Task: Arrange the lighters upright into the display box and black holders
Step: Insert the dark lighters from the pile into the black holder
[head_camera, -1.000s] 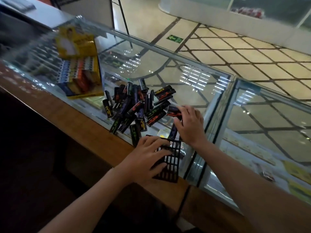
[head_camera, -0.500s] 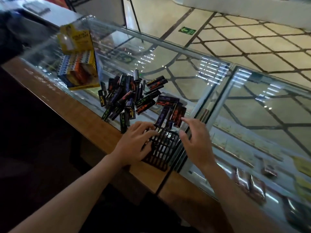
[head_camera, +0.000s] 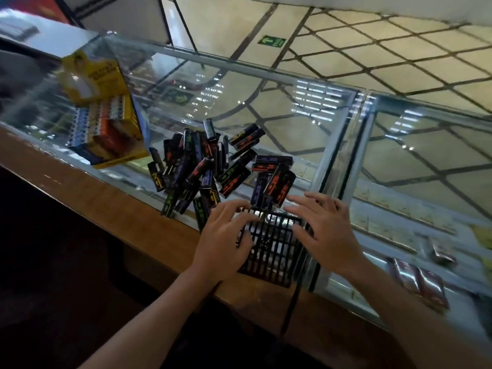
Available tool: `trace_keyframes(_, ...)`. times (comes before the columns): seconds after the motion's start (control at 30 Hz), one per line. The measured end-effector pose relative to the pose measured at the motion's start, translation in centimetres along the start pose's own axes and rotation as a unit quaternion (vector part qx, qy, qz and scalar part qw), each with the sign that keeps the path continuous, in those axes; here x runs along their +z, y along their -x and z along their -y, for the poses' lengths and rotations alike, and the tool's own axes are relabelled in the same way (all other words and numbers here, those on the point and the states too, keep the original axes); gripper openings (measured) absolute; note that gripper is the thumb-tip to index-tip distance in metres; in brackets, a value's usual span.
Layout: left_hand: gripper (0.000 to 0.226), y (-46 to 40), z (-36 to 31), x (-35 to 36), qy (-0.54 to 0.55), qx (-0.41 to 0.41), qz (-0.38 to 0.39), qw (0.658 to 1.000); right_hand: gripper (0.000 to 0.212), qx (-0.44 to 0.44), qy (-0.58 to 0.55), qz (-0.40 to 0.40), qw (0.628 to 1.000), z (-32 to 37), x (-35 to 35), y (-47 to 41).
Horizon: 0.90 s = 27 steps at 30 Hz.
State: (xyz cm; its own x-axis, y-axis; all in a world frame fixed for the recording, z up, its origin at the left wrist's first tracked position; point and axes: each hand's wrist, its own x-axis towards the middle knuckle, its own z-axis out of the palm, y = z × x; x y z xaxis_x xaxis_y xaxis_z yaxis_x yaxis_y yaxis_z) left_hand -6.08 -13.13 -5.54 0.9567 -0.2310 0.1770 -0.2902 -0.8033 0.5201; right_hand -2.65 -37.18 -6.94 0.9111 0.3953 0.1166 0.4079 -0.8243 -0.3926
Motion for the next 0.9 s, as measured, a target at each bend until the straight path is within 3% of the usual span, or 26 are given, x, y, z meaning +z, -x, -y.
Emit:
trace_keyframes(0.17, 0.045, -0.5, 0.1, -0.5, -0.024, 0.024, 0.060, 0.998, 0.044, 0.031, 0.021, 0.026, 0.999, 1.1, -0.4, 0.0)
trace_keyframes(0.33, 0.066, -0.6, 1.6, -0.9, -0.088, 0.101, 0.179, 0.975, 0.059, 0.147, 0.024, 0.048, 0.988, 5.8, 0.4, 1.1)
trace_keyframes(0.53, 0.064, -2.1, 4.3, -1.0, -0.085, 0.200, 0.198, 0.956, 0.056, 0.200, 0.056, 0.028, 0.978, 7.7, 1.0, 0.9)
trace_keyframes(0.77, 0.065, -2.5, 3.6, -1.7, -0.076, 0.184, 0.185, 0.962, 0.057, 0.207, 0.047, -0.008, 0.977, 7.6, 1.5, 1.0)
trace_keyframes(0.9, 0.072, -1.9, 3.9, -1.3, -0.080, 0.170, 0.159, 0.969, 0.063, 0.188, 0.029, -0.068, 0.979, 7.2, 2.3, 1.6)
